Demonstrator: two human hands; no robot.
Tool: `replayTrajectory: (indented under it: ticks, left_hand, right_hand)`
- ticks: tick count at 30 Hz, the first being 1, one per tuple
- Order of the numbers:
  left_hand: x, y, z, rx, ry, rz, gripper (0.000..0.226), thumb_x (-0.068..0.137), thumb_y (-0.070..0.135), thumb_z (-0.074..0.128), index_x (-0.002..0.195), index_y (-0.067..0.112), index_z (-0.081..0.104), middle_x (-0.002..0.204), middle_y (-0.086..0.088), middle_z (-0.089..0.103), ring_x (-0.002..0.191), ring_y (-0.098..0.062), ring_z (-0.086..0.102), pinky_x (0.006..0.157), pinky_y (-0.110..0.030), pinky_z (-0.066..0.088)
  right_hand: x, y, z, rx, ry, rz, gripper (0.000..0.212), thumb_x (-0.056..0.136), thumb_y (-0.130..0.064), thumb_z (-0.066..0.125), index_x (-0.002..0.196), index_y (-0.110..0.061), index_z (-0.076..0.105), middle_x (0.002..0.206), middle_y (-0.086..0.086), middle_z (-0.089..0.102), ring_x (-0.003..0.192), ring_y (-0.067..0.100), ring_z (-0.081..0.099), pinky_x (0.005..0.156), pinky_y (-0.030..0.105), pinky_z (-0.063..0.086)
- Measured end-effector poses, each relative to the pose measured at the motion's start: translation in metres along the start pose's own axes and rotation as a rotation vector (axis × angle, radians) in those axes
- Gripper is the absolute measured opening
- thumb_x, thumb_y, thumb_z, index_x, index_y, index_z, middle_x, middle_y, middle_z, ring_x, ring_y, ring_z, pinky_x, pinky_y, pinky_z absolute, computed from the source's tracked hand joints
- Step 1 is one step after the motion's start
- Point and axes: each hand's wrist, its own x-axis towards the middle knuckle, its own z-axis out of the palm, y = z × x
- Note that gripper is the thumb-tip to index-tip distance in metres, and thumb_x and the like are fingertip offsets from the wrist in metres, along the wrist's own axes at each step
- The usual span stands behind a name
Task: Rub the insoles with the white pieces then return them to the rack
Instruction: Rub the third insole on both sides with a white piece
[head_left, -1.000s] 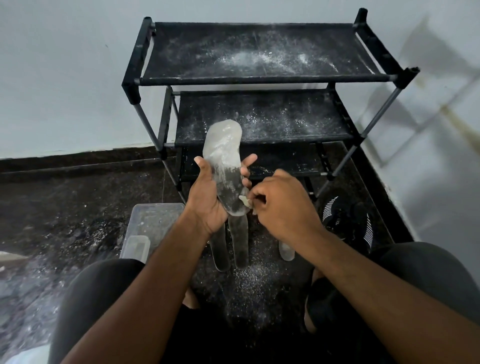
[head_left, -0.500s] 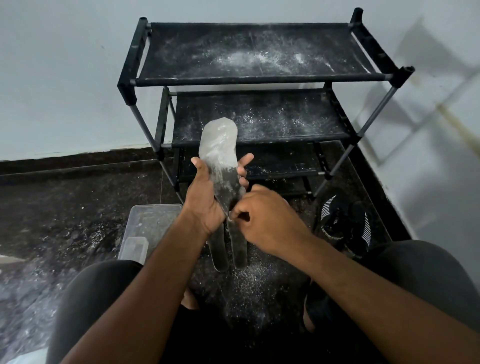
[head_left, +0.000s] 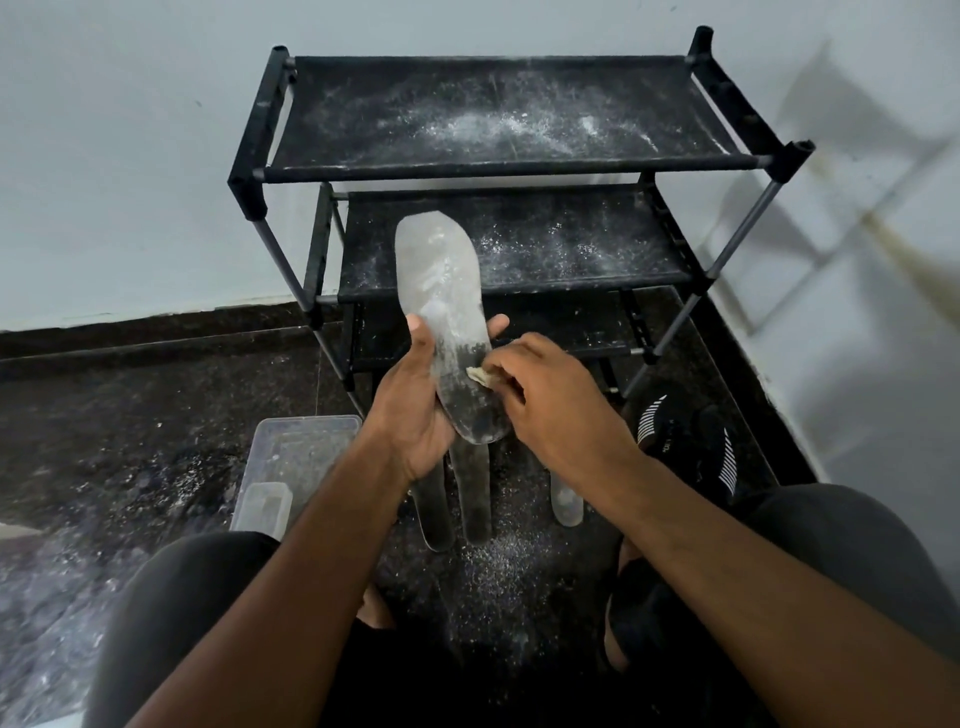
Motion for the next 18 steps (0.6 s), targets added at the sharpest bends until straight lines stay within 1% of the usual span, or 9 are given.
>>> replayTrajectory:
  ticks: [2, 6, 8, 11, 12, 13, 15, 16, 18]
  left_hand:
    - [-0.001, 0.001, 0.003, 0.016, 0.026, 0.0, 0.077, 0.106, 0.062, 0.026, 0.155, 0.003, 0.038, 0.155, -0.022, 0.047, 0.142, -0.039, 0.048, 0.117, -0.059, 0.038]
    - [-0.004, -0.002, 0.008, 0.007, 0.082, 0.042, 0.057, 0.109, 0.052, 0.028, 0.149, 0.014, 0.042, 0.146, -0.015, 0.059, 0.132, -0.04, 0.058, 0.107, -0.056, 0.049]
    - [-0.005, -0.003, 0.008, 0.006, 0.072, 0.02, 0.061, 0.108, 0.053, 0.032, 0.153, 0.012, 0.038, 0.149, -0.019, 0.054, 0.136, -0.041, 0.054, 0.11, -0.057, 0.047]
    - [-0.006, -0.007, 0.01, 0.014, 0.045, -0.003, 0.064, 0.11, 0.05, 0.032, 0.154, 0.004, 0.037, 0.149, -0.024, 0.053, 0.139, -0.036, 0.052, 0.111, -0.056, 0.046]
    - [-0.006, -0.008, 0.012, 0.021, 0.038, -0.004, 0.063, 0.11, 0.049, 0.03, 0.153, 0.004, 0.039, 0.147, -0.023, 0.055, 0.138, -0.035, 0.053, 0.112, -0.054, 0.045]
    - [-0.005, -0.009, 0.012, 0.03, 0.04, -0.002, 0.061, 0.11, 0.048, 0.029, 0.153, 0.005, 0.039, 0.146, -0.022, 0.057, 0.137, -0.035, 0.054, 0.114, -0.054, 0.044]
    - [-0.005, -0.011, 0.012, 0.044, 0.052, -0.009, 0.057, 0.111, 0.048, 0.029, 0.152, 0.01, 0.04, 0.146, -0.021, 0.058, 0.137, -0.038, 0.054, 0.117, -0.055, 0.039]
    - [-0.006, -0.011, 0.012, 0.052, 0.062, -0.015, 0.056, 0.111, 0.047, 0.029, 0.151, 0.01, 0.042, 0.145, -0.02, 0.058, 0.136, -0.038, 0.054, 0.117, -0.055, 0.039]
    - [-0.007, -0.009, 0.012, 0.077, 0.094, -0.001, 0.052, 0.111, 0.043, 0.031, 0.147, 0.009, 0.049, 0.143, -0.02, 0.06, 0.133, -0.037, 0.058, 0.112, -0.054, 0.046]
  right_hand:
    - [-0.002, -0.003, 0.002, 0.002, -0.032, -0.001, 0.017, 0.096, -0.015, 0.058, 0.108, -0.011, 0.069, 0.101, 0.0, 0.057, 0.088, 0.011, 0.054, 0.082, 0.029, 0.051]
    - [-0.009, -0.012, 0.004, 0.151, -0.177, -0.032, 0.012, 0.09, -0.012, 0.066, 0.096, -0.009, 0.076, 0.097, 0.003, 0.066, 0.085, 0.013, 0.06, 0.08, 0.033, 0.055]
    - [-0.005, -0.009, -0.001, 0.133, -0.125, 0.002, 0.012, 0.09, -0.014, 0.067, 0.098, -0.011, 0.076, 0.097, 0.002, 0.066, 0.083, 0.011, 0.06, 0.08, 0.03, 0.055]
    - [0.001, -0.002, -0.008, 0.043, 0.063, 0.012, 0.014, 0.092, -0.013, 0.065, 0.101, -0.009, 0.075, 0.098, 0.001, 0.065, 0.085, 0.01, 0.058, 0.082, 0.022, 0.052]
    - [0.0, -0.003, -0.007, 0.021, 0.058, 0.006, 0.014, 0.092, -0.013, 0.063, 0.101, -0.009, 0.074, 0.098, 0.001, 0.065, 0.088, 0.01, 0.057, 0.084, 0.022, 0.05]
    - [-0.002, -0.005, -0.003, 0.019, 0.006, -0.005, 0.014, 0.093, -0.014, 0.062, 0.099, -0.008, 0.073, 0.098, 0.001, 0.064, 0.089, 0.01, 0.055, 0.085, 0.023, 0.049]
    - [-0.007, -0.01, 0.005, 0.077, -0.102, -0.026, 0.013, 0.092, -0.014, 0.062, 0.095, -0.007, 0.072, 0.095, 0.001, 0.063, 0.087, 0.01, 0.054, 0.082, 0.026, 0.049]
    - [-0.008, -0.01, 0.006, 0.109, -0.117, -0.029, 0.012, 0.091, -0.014, 0.064, 0.094, -0.008, 0.073, 0.094, 0.0, 0.063, 0.086, 0.01, 0.055, 0.081, 0.027, 0.05]
    - [-0.004, -0.006, 0.002, 0.136, -0.076, -0.002, 0.012, 0.089, -0.013, 0.068, 0.098, -0.011, 0.075, 0.096, -0.001, 0.065, 0.09, 0.008, 0.058, 0.086, 0.029, 0.053]
